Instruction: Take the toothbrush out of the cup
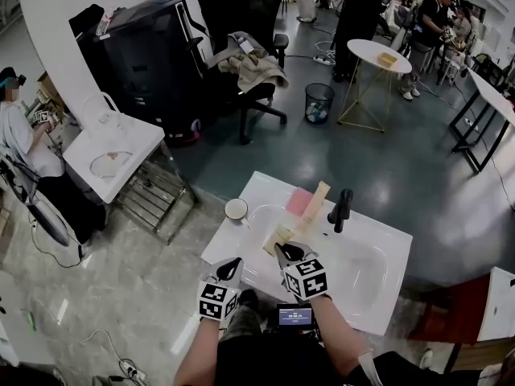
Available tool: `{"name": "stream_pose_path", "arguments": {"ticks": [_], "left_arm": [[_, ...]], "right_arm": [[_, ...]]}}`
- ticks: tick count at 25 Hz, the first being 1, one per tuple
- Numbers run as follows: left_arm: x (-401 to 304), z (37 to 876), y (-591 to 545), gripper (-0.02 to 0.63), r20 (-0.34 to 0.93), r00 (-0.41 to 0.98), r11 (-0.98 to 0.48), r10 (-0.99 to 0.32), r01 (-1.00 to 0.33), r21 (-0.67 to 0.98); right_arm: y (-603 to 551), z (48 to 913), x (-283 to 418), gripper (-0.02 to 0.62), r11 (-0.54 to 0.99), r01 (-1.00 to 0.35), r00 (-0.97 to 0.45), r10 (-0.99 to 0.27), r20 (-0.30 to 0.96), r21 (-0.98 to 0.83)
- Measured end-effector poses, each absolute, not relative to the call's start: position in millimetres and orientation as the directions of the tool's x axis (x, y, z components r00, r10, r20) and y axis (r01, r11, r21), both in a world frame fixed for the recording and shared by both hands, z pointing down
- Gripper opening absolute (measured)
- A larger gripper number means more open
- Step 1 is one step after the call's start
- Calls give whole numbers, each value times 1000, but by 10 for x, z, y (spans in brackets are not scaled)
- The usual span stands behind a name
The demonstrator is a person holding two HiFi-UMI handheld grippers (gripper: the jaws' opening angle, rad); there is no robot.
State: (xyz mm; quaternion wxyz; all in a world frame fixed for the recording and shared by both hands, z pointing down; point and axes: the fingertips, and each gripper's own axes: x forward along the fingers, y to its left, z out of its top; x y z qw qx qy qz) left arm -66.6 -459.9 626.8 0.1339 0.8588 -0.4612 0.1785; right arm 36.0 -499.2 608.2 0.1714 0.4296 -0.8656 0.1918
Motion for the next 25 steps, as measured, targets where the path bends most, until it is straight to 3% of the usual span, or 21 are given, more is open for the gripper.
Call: {"name": "stream_pose_path", "arguments": {"ticks": [25], "left_arm": [[-754, 6230, -4665, 6, 424, 497, -527, -757, -848, 52]], "right_arm": [[-5043, 6061, 274, 32, 575, -801, -577, -668, 471, -166]]}}
